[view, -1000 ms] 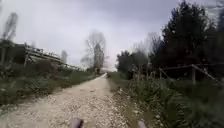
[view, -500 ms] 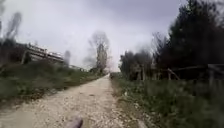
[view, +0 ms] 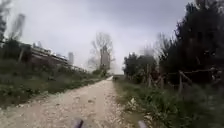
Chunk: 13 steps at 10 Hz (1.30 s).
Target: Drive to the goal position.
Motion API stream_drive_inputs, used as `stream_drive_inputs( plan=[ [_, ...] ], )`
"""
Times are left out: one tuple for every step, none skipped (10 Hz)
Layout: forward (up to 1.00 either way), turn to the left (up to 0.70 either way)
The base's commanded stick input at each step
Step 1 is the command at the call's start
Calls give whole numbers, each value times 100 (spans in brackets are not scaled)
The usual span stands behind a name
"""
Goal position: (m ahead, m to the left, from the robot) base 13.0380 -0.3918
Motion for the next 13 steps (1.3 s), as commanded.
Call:
stream_drive_inputs(
  plan=[
    [85,0],
    [85,0],
    [85,0],
    [85,0],
    [85,0],
    [85,0],
    [85,0],
    [85,0],
    [85,0],
    [85,0],
    [85,0],
    [85,0],
    [85,0]
  ],
)
